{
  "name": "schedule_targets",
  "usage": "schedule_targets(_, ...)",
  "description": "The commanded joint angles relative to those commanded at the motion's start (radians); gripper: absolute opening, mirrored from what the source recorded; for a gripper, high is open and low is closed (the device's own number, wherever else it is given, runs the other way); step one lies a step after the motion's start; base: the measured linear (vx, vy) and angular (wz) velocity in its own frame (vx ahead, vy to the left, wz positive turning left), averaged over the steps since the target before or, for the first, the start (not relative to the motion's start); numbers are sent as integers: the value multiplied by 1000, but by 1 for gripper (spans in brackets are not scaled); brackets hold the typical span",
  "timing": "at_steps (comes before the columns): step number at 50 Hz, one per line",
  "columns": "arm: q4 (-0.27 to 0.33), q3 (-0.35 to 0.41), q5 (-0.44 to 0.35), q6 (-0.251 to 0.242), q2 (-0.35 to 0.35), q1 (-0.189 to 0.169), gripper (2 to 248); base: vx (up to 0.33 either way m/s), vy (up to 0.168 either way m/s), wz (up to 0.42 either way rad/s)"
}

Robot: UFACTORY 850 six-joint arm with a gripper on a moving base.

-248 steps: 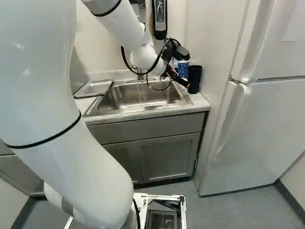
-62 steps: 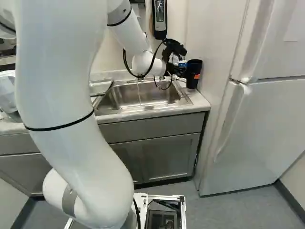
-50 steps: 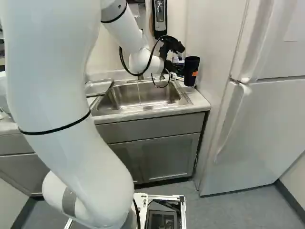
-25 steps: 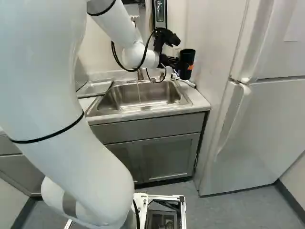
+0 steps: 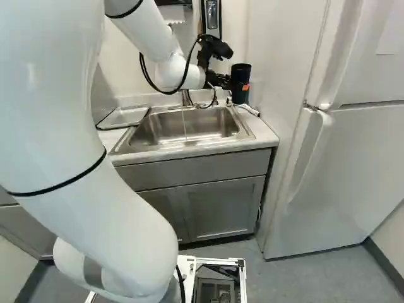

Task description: Rinse the cup and place it in the tray

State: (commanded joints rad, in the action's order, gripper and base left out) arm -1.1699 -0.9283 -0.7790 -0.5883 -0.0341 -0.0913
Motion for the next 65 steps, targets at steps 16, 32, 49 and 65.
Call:
schedule_targets(16,22,7,27,0,7,20,124,0,0,0)
schedule_targets(32,26,10,62,0,10,28,124,0,0,0)
schedule_targets(49,37,-1,99,0,-1,22,124,0,0,0)
schedule_targets(65,69,-30,118,0,-29,10,124,0,0,0)
